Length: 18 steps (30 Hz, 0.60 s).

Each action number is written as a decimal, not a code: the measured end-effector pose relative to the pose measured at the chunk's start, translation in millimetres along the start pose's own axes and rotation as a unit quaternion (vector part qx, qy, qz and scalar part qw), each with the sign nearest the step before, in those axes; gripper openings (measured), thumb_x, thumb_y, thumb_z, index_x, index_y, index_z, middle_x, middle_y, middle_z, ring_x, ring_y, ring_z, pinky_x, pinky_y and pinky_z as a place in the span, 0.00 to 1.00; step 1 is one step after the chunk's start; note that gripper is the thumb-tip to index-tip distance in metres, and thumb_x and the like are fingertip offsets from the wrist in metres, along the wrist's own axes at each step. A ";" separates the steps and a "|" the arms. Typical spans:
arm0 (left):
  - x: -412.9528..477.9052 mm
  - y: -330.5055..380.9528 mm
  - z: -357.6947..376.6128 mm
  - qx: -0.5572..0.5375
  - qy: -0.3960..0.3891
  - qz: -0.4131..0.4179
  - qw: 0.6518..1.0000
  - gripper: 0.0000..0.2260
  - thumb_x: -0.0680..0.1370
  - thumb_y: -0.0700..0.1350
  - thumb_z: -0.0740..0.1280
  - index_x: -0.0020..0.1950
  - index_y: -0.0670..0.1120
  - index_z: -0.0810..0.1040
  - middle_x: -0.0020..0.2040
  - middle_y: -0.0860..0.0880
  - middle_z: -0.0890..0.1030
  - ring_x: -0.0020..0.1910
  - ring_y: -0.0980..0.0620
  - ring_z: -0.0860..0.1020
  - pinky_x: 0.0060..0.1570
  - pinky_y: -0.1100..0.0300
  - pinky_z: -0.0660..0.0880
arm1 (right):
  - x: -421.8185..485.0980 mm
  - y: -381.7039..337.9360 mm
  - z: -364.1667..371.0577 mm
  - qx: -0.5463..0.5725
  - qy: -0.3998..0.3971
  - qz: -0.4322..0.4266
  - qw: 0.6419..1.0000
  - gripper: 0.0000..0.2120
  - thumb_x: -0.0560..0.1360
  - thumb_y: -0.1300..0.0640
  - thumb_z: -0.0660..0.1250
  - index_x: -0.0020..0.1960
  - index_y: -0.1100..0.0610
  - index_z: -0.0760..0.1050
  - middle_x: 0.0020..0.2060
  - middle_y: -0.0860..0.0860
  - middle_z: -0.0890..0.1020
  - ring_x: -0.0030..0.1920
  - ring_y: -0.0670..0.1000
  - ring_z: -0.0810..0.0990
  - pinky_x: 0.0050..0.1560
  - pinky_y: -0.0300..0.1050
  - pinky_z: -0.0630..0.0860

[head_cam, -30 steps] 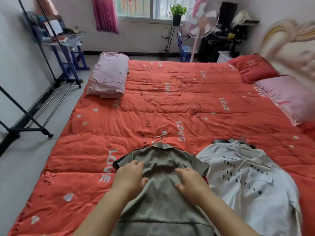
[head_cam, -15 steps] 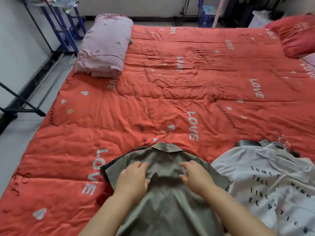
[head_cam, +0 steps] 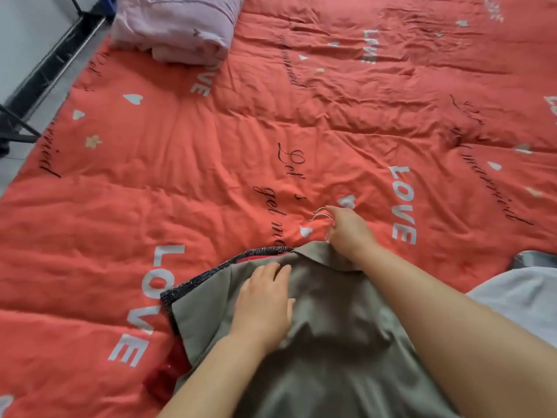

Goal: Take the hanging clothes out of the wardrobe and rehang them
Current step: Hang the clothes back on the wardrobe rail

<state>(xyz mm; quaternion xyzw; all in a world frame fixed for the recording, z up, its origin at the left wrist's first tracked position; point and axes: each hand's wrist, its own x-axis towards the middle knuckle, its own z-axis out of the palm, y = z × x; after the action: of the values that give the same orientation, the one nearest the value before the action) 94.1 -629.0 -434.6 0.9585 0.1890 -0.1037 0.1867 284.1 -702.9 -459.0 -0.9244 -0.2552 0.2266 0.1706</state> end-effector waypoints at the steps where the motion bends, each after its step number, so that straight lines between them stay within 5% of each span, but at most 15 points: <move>1: 1.5 -3.1 3.2 -0.005 0.011 0.007 1.000 0.27 0.71 0.49 0.71 0.68 0.44 0.70 0.64 0.47 0.72 0.63 0.46 0.72 0.59 0.54 0.71 | 7.2 1.2 6.9 -0.002 -0.010 0.003 1.000 0.23 0.73 0.65 0.58 0.67 0.55 0.69 0.62 0.58 0.75 0.64 0.58 0.71 0.60 0.47 0.68; 3: 2.9 -10.6 13.8 -0.009 0.046 0.021 0.999 0.28 0.58 0.49 0.79 0.55 0.43 0.79 0.51 0.48 0.80 0.48 0.48 0.81 0.43 0.56 0.78 | 16.3 4.1 16.7 -0.012 -0.020 0.010 1.000 0.22 0.74 0.64 0.59 0.68 0.57 0.69 0.62 0.59 0.75 0.64 0.58 0.71 0.61 0.46 0.67; 5: 1.5 -13.6 17.8 -0.011 0.059 0.020 0.998 0.29 0.53 0.50 0.81 0.51 0.44 0.81 0.47 0.49 0.81 0.43 0.50 0.81 0.38 0.59 0.78 | 19.9 5.5 19.2 -0.017 -0.006 0.019 1.000 0.20 0.74 0.63 0.61 0.66 0.59 0.71 0.59 0.61 0.76 0.62 0.59 0.72 0.60 0.46 0.66; 12: -4.5 -12.7 12.7 -0.010 0.069 0.050 0.996 0.29 0.53 0.53 0.80 0.51 0.48 0.81 0.46 0.53 0.80 0.44 0.54 0.80 0.40 0.63 0.77 | 23.9 -0.8 13.1 0.071 0.007 0.083 0.994 0.17 0.73 0.61 0.67 0.61 0.61 0.74 0.60 0.59 0.75 0.61 0.56 0.73 0.57 0.39 0.66; 15: -10.1 -14.4 6.6 -0.023 0.088 0.045 0.995 0.28 0.54 0.50 0.80 0.52 0.46 0.80 0.47 0.51 0.80 0.44 0.52 0.81 0.40 0.61 0.78 | 9.7 -12.8 -3.2 0.127 0.046 0.069 0.988 0.10 0.74 0.61 0.66 0.55 0.58 0.77 0.49 0.54 0.80 0.51 0.52 0.77 0.44 0.38 0.66; 18: -22.7 -9.7 -16.7 -0.051 0.084 0.040 0.994 0.27 0.63 0.48 0.77 0.60 0.45 0.77 0.55 0.50 0.79 0.53 0.50 0.79 0.50 0.58 0.76 | -27.0 -30.2 -33.1 0.220 0.085 0.029 0.971 0.05 0.73 0.62 0.68 0.49 0.57 0.78 0.37 0.48 0.79 0.40 0.48 0.77 0.42 0.40 0.70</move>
<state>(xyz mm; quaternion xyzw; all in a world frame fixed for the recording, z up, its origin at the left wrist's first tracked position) 71.8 -621.4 -416.4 0.9597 0.1708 -0.0050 0.2230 268.3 -699.8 -409.3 -0.8869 -0.1568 0.2025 0.3845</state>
